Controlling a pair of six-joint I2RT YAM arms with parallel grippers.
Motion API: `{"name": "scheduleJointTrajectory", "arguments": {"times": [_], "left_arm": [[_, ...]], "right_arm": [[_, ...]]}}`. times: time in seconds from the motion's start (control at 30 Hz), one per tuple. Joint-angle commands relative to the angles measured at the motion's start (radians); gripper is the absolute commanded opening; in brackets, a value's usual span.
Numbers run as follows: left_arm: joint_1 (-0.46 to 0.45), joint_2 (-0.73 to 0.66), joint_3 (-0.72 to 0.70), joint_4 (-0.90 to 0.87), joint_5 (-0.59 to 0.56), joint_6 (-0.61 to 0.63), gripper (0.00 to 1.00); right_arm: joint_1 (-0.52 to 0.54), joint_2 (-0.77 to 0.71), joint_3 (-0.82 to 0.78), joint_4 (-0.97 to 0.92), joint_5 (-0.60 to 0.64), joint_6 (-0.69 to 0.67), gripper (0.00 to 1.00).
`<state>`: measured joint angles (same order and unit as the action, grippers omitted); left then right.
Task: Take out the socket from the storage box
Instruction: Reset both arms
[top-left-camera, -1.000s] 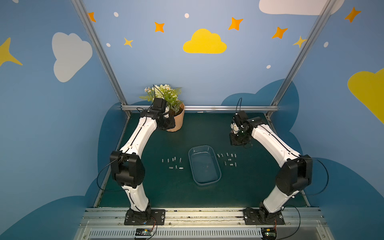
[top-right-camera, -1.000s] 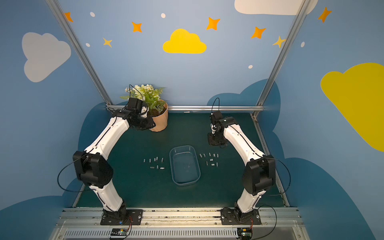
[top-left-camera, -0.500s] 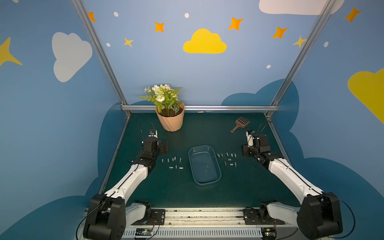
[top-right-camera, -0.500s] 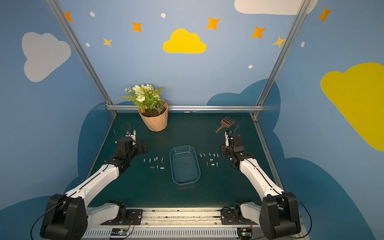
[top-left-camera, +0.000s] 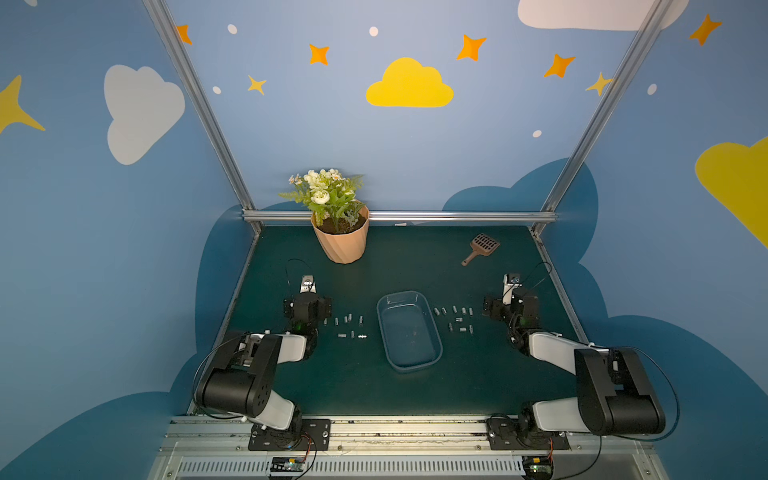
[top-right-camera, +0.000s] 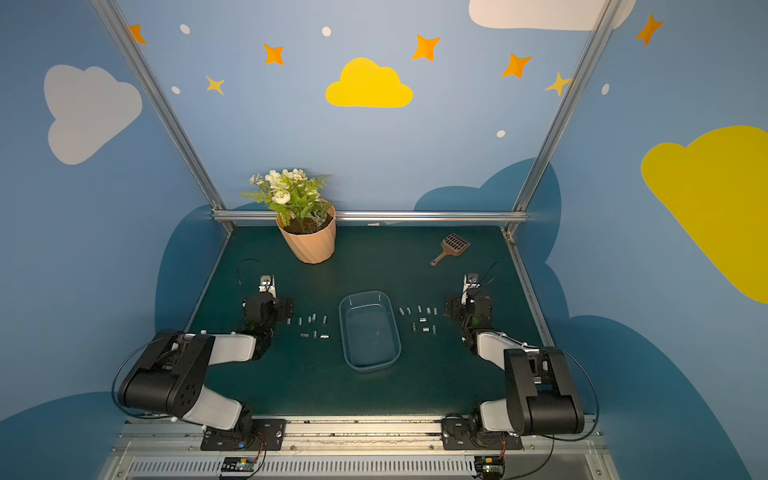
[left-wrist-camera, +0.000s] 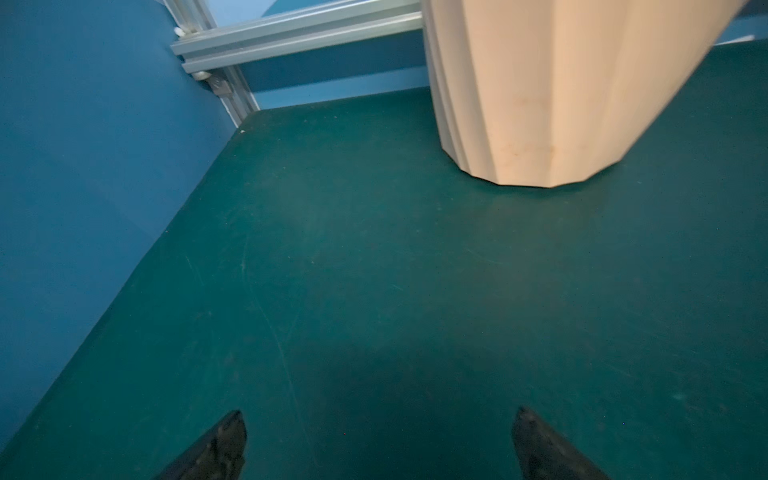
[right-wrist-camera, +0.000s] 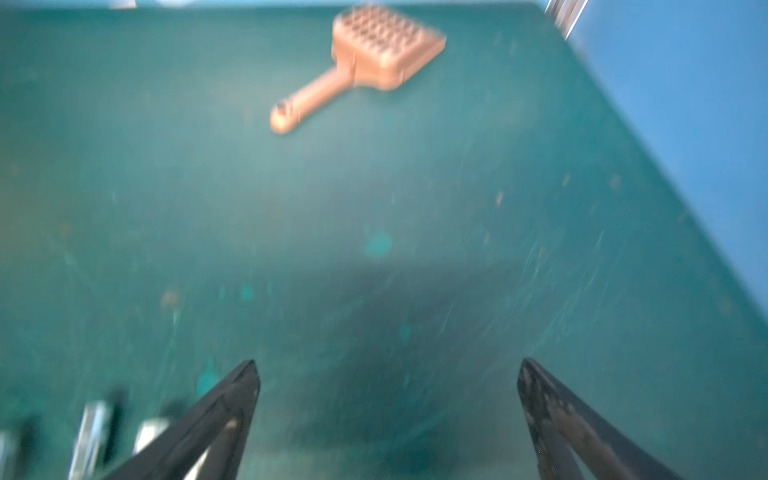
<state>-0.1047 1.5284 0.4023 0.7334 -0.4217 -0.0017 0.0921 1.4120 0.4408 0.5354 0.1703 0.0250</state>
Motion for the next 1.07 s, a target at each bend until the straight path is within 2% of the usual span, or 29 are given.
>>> {"name": "scheduleJointTrajectory", "arguments": {"times": [0.0,0.07,0.13,0.2,0.33,0.4,0.5,1.03], "left_arm": [[0.056,-0.010,0.004,0.096,0.101,-0.041,1.00],[0.075,0.002,-0.003,0.095,0.187,-0.036,1.00],[0.088,0.058,-0.049,0.265,0.224,-0.023,1.00],[0.091,0.031,-0.034,0.182,0.228,-0.038,1.00],[0.094,0.041,-0.033,0.195,0.233,-0.040,1.00],[0.094,0.040,-0.036,0.198,0.233,-0.038,1.00],[0.094,0.039,-0.037,0.199,0.233,-0.038,1.00],[0.098,0.042,-0.031,0.191,0.240,-0.040,1.00]], "right_arm": [[-0.027,0.087,-0.040,0.246,0.007,-0.001,0.98],[-0.029,0.163,-0.109,0.511,-0.004,-0.017,0.98],[-0.029,0.110,-0.092,0.389,-0.012,-0.002,0.98],[-0.027,0.107,-0.047,0.296,0.009,0.007,0.98],[-0.022,0.153,-0.089,0.453,0.013,-0.013,0.98],[-0.020,0.133,-0.074,0.389,0.014,-0.007,0.98],[-0.018,0.150,-0.086,0.442,0.015,-0.017,0.98],[-0.016,0.147,-0.085,0.433,0.017,-0.015,0.98]]}}
